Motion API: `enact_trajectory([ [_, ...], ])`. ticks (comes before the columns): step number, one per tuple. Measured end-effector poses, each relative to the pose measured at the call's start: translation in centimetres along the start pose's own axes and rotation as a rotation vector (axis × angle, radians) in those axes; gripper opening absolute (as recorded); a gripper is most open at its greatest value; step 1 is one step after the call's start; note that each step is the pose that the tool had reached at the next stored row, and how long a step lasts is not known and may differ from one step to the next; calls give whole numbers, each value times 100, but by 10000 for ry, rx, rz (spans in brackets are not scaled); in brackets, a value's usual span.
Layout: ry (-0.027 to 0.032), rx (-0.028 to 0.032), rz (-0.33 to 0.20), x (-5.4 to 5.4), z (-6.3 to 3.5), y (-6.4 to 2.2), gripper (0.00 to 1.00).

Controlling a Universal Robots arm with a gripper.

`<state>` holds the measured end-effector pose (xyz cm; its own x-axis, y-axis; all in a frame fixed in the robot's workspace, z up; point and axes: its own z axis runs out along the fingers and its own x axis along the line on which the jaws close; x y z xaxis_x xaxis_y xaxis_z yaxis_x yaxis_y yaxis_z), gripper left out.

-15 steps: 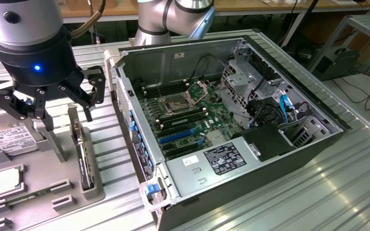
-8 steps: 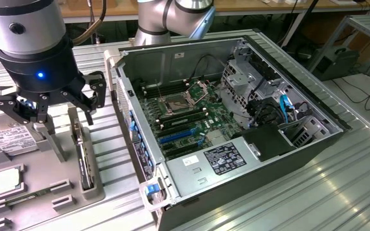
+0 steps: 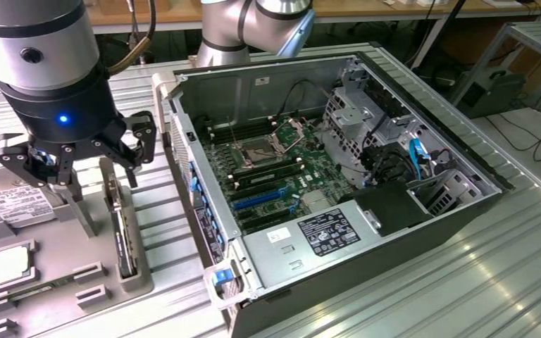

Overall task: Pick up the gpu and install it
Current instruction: 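Pick up the gpu and move the gpu toward the slot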

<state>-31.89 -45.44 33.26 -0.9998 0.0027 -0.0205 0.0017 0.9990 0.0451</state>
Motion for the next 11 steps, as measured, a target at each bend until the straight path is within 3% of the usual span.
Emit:
enact_trajectory([
  [11,3,1,0,2,101,-5,66],
])
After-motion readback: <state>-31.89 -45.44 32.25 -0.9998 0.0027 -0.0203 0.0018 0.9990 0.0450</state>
